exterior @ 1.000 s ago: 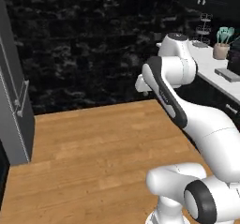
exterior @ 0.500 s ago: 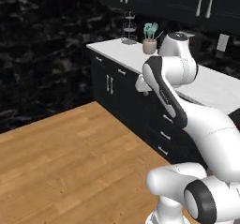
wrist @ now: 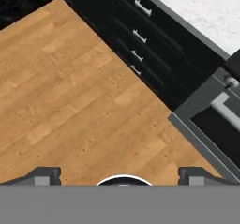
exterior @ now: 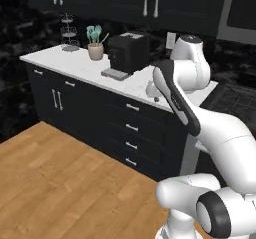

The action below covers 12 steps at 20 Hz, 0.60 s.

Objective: Gather all objects into one cabinet and sort the glasses and bowls to opposite sides.

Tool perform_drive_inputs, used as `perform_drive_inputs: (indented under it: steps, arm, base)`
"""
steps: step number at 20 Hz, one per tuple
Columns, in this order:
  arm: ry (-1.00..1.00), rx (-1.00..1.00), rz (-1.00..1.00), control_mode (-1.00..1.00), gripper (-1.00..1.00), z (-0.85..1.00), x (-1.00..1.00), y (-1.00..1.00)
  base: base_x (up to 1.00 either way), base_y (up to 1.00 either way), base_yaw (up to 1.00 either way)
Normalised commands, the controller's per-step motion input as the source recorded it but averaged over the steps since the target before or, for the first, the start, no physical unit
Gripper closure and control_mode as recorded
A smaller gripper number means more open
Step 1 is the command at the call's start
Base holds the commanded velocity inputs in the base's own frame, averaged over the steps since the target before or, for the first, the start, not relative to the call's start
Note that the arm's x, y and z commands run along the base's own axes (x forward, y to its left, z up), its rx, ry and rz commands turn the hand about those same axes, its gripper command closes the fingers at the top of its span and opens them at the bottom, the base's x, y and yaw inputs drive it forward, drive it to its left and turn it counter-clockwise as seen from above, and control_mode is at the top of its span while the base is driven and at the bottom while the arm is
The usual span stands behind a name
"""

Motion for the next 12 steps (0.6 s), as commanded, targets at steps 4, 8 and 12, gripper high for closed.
perform_drive_inputs:
  steps: [4,8,12]
  arm:
    - [0.00,0.00,0.00,1.00,-1.00,0.00,0.00,0.00]
    - [0.00,0.00,0.00,1.00,-1.00,0.00,0.00,0.00]
    - [0.00,0.00,0.00,1.00,-1.00,0.00,0.00,0.00]
  base:
    - [-0.03,-0.34,-0.53]
    - [0.00,-0.32,-0.54]
    - [0.00,-0.33,-0.54]
